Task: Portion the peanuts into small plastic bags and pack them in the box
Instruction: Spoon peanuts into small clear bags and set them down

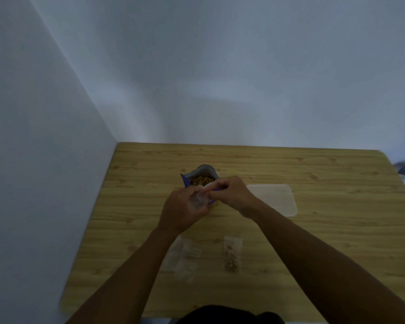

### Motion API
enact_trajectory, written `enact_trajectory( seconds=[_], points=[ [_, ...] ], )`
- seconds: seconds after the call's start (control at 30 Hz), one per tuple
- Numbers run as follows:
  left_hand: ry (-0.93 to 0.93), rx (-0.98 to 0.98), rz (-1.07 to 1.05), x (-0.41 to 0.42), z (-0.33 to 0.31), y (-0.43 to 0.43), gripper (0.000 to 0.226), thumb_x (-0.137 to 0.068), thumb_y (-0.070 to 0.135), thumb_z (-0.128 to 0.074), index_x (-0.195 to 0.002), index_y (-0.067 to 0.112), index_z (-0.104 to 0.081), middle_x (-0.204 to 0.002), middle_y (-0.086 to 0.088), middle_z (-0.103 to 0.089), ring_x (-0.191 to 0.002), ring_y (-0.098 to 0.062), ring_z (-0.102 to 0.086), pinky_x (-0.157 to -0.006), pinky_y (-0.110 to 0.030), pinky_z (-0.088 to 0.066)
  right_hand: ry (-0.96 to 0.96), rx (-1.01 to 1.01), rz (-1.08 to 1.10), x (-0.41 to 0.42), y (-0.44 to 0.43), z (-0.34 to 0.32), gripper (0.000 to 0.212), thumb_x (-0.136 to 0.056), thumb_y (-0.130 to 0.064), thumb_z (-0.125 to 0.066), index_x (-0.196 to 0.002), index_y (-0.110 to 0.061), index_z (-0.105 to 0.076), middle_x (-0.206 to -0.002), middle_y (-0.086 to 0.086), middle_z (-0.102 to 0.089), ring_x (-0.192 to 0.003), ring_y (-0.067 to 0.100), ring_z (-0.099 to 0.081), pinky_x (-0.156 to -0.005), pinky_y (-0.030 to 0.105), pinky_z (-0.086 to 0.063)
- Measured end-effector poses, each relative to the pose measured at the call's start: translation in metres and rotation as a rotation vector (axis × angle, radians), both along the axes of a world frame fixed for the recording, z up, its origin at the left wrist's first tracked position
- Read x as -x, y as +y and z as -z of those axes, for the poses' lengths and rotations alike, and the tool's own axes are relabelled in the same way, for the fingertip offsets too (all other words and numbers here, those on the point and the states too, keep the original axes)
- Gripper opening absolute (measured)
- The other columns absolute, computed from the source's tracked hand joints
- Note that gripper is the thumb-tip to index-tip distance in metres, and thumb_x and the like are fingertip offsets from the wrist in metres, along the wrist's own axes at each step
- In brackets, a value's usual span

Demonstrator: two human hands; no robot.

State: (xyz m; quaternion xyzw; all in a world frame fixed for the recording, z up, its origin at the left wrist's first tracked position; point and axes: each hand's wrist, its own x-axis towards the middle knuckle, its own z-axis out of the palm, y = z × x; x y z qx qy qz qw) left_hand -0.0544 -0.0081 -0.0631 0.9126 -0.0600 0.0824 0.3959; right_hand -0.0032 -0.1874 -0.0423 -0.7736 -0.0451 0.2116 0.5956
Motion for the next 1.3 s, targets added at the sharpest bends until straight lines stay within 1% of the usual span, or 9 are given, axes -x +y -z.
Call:
enact_trajectory(
  seconds=[0.13,0.23,0.43,0.53,0.7,0.87,1.07,1.2,1.3],
  points=[
    [0.069,0.159,-0.111,0.000,0.003,0.008,0.039,-0.067,0.040,-0.070,-0.100,0.019,-0.072,-0.088,0.011,-0.072,-0.079,0.000,-0.067,-0.069,-0.027,-0.057,-0.275,0.132,0.405,-0.001,0.002,-0.002,0.013,-0.084,-0.015,-0.075,-0.096,-0.020,-0.075,-0.091,0.001,-0.071,-0.076,0.011,-0.062,-0.068,0.030,-0.052],
    [0.125,0.227,-0.168,-0.003,0.004,0.016,0.037,-0.065,0.035,-0.075,-0.097,0.018,-0.072,-0.088,0.010,-0.072,-0.081,0.000,-0.067,-0.069,-0.021,-0.055,-0.195,0.303,0.546,-0.005,-0.002,0.007,0.036,-0.083,-0.030,-0.078,-0.115,-0.024,-0.063,-0.103,-0.002,-0.057,-0.090,0.011,-0.055,-0.072,0.022,-0.044],
    [0.197,0.275,-0.203,-0.016,0.005,0.022,0.026,-0.074,0.010,-0.076,-0.097,0.019,-0.069,-0.093,0.011,-0.069,-0.085,0.004,-0.063,-0.068,-0.009,-0.046,-0.242,0.279,0.471,-0.006,0.007,0.017,0.011,-0.084,-0.026,-0.079,-0.095,-0.022,-0.078,-0.077,-0.013,-0.069,-0.069,-0.006,-0.062,-0.066,0.017,-0.048],
    [0.205,0.299,-0.194,-0.020,0.005,0.024,0.027,-0.074,0.009,-0.075,-0.098,0.018,-0.069,-0.094,0.010,-0.070,-0.087,0.003,-0.063,-0.071,-0.012,-0.048,-0.243,0.194,0.389,-0.010,0.018,0.015,0.007,-0.084,-0.029,-0.077,-0.089,-0.023,-0.080,-0.077,-0.006,-0.075,-0.074,0.009,-0.071,-0.069,0.034,-0.059],
    [0.259,0.374,-0.202,-0.024,0.008,0.027,0.032,-0.078,0.011,-0.077,-0.109,0.017,-0.072,-0.098,0.007,-0.071,-0.084,0.009,-0.063,-0.069,-0.010,-0.052,-0.463,0.364,0.304,-0.018,0.027,0.010,0.034,-0.095,-0.030,-0.065,-0.069,-0.008,-0.071,-0.057,0.005,-0.064,-0.051,0.020,-0.058,-0.052,0.041,-0.046],
    [0.273,0.433,-0.223,-0.031,0.012,0.033,0.034,-0.075,0.009,-0.080,-0.108,0.013,-0.074,-0.093,0.004,-0.073,-0.079,0.002,-0.065,-0.063,-0.009,-0.049,-0.739,0.443,0.288,-0.025,0.011,0.004,0.012,-0.093,-0.016,-0.068,-0.086,-0.009,-0.074,-0.085,-0.001,-0.074,-0.058,0.010,-0.057,-0.055,0.025,-0.048],
    [0.209,0.376,-0.221,-0.035,0.016,0.038,0.030,-0.074,0.011,-0.083,-0.103,0.011,-0.075,-0.100,0.001,-0.070,-0.086,0.001,-0.063,-0.070,-0.014,-0.048,-0.606,0.433,0.285,-0.017,0.003,0.022,0.010,-0.093,-0.016,-0.070,-0.094,-0.012,-0.079,-0.082,-0.003,-0.075,-0.060,-0.008,-0.059,-0.058,0.005,-0.041],
    [0.193,0.376,-0.194,-0.037,0.016,0.040,0.041,-0.076,0.007,-0.081,-0.115,0.002,-0.068,-0.108,0.017,-0.061,-0.097,0.019,-0.056,-0.072,-0.002,-0.045,-0.501,0.396,0.328,-0.012,0.009,0.030,0.012,-0.094,-0.017,-0.068,-0.096,-0.015,-0.080,-0.073,-0.011,-0.070,-0.064,-0.010,-0.061,-0.059,0.003,-0.039],
    [0.186,0.354,-0.145,-0.038,0.022,0.045,0.037,-0.074,0.011,-0.082,-0.111,0.011,-0.074,-0.126,0.004,-0.063,-0.113,0.005,-0.057,-0.088,-0.024,-0.055,-0.459,0.380,0.344,-0.013,0.008,0.031,0.013,-0.094,-0.021,-0.068,-0.095,-0.017,-0.080,-0.068,-0.010,-0.070,-0.054,-0.002,-0.060,-0.055,0.016,-0.045]
  ],
)
